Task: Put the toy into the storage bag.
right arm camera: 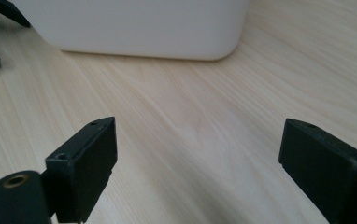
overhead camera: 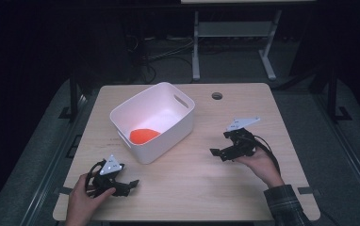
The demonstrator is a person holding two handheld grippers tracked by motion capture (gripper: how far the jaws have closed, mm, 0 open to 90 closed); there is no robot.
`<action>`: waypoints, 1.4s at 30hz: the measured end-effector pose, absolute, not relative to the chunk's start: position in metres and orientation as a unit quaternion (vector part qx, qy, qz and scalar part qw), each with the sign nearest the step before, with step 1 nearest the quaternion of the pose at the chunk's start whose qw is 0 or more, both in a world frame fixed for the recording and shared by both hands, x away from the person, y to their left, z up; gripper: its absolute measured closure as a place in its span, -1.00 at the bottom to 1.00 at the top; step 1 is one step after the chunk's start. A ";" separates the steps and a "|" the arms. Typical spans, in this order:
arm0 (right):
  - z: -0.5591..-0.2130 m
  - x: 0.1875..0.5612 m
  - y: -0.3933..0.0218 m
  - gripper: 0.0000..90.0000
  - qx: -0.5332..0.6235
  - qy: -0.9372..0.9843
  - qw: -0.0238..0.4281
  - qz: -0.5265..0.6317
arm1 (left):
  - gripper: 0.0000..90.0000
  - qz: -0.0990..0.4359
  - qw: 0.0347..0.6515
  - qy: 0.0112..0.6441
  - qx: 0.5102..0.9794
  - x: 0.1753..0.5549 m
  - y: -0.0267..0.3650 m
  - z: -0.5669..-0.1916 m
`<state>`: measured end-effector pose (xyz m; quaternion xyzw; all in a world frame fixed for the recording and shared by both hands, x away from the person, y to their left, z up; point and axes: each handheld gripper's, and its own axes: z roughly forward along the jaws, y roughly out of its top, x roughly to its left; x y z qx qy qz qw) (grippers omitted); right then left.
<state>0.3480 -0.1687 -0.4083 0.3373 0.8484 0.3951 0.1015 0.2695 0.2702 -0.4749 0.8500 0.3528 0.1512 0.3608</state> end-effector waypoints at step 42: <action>-0.482 0.283 -0.224 -0.82 0.402 0.830 0.153 0.356 | -0.72 0.152 0.360 0.351 0.851 0.270 0.270 -0.475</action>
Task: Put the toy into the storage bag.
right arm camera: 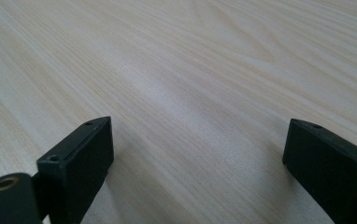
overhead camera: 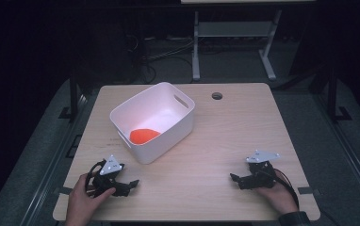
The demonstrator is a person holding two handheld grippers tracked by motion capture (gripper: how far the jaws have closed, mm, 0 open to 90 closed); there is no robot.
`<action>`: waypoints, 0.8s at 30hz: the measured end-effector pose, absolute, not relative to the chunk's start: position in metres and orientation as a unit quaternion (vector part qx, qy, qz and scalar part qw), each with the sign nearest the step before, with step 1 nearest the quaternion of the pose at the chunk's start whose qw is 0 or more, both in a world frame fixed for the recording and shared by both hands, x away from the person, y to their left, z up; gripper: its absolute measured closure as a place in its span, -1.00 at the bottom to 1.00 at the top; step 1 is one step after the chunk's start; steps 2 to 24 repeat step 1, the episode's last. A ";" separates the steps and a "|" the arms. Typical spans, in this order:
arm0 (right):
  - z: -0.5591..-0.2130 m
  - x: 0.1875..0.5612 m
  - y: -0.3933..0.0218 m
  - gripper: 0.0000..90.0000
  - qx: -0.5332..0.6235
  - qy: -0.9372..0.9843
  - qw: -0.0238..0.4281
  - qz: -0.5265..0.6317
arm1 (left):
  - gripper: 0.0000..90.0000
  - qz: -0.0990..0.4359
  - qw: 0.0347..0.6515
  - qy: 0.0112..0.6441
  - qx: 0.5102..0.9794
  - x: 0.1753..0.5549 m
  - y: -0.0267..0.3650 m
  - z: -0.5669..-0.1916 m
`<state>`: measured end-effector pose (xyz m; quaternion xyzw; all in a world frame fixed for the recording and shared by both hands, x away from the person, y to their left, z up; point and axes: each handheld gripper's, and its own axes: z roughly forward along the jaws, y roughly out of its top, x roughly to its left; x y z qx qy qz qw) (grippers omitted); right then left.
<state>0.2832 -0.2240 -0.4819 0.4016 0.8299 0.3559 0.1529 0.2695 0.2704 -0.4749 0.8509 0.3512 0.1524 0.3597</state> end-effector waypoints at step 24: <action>-0.482 0.283 -0.224 -0.82 0.402 0.830 0.153 0.356 | -0.72 0.152 0.360 0.351 0.851 0.270 0.270 -0.475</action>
